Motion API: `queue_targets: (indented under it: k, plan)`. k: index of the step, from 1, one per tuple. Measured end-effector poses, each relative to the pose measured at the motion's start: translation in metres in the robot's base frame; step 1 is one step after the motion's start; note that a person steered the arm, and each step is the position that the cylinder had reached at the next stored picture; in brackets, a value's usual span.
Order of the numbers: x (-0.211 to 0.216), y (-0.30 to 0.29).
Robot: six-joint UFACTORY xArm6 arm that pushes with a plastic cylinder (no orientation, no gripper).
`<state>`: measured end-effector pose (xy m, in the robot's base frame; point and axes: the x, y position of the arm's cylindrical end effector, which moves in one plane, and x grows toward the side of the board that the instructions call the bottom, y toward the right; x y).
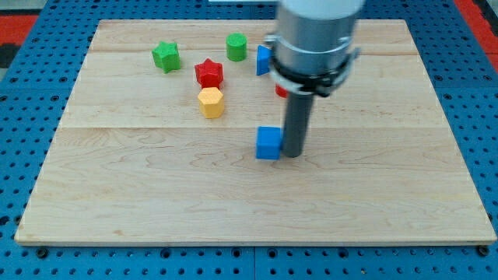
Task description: Move the blue cube towards the left side of the yellow hexagon
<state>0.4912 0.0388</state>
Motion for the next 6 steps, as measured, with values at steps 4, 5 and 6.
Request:
queue_targets:
  k: [4,5,6]
  plan:
    - [-0.065,-0.166]
    - [-0.081,-0.166]
    - [-0.080,-0.173]
